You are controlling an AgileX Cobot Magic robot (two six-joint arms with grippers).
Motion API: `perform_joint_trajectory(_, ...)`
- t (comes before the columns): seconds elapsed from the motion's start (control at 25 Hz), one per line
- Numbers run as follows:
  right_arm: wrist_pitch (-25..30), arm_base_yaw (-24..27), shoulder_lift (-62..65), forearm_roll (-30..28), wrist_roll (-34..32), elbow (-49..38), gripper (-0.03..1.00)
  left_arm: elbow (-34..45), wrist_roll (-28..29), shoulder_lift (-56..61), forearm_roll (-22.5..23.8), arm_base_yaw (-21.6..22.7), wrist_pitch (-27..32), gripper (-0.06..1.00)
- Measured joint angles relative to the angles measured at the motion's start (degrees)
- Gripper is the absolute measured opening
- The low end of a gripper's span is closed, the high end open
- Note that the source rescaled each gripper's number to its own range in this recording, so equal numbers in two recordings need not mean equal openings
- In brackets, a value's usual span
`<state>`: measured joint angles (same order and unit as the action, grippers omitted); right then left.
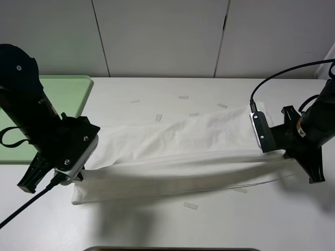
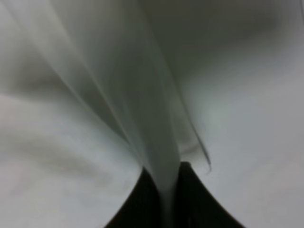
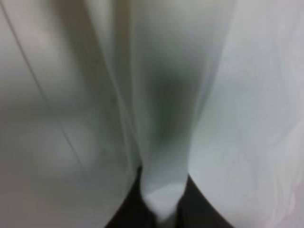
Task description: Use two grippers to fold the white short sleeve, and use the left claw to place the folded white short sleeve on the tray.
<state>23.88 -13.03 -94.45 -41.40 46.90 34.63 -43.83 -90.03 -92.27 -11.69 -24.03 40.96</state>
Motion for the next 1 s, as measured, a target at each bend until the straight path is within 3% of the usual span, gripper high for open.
perform_joint_trajectory(0.08,0.35,0.0,0.0,3.17,0.08,0.0,0.0,0.02,0.06,0.0,0.0,0.0,0.67,0.13)
perform_joint_trajectory(0.16,0.35,0.0,0.0,3.78,0.14,0.0,0.0,0.02,0.3,0.0,0.0,0.0,0.82,0.33)
perform_joint_trajectory(0.24,0.27,0.0,0.26,4.92,0.19,0.0,0.08,0.06,1.55,0.0,-0.53,0.0,-0.06,0.55)
perform_joint_trajectory(0.28,0.02,0.0,0.87,6.21,0.25,0.0,0.28,0.06,2.84,0.0,-1.22,0.0,-1.47,0.64)
perform_joint_trajectory(0.32,-0.18,0.0,1.16,6.7,0.3,0.0,0.42,0.06,4.05,0.0,-2.13,0.0,-3.08,0.71)
perform_joint_trajectory(0.4,-1.37,0.0,1.53,7.47,0.35,-0.04,0.73,0.06,5.43,0.0,-2.86,0.0,-4.37,0.74)
perform_joint_trajectory(0.44,-1.7,0.0,1.55,7.65,0.28,-0.04,0.84,0.06,6.37,0.0,-3.28,0.0,-5.48,0.77)
perform_joint_trajectory(0.52,-1.7,0.0,1.55,7.75,0.17,-0.04,0.94,0.06,7.62,0.0,-3.44,0.0,-7.36,0.8)
perform_joint_trajectory(0.8,0.48,0.0,4.22,7.75,0.06,-0.06,1.0,0.06,8.92,0.0,1.14,0.0,-13.1,0.82)
perform_joint_trajectory(1.0,0.3,0.0,13.57,5.84,-0.8,-0.06,1.0,0.13,14.44,0.24,3.1,0.0,-22.65,0.82)
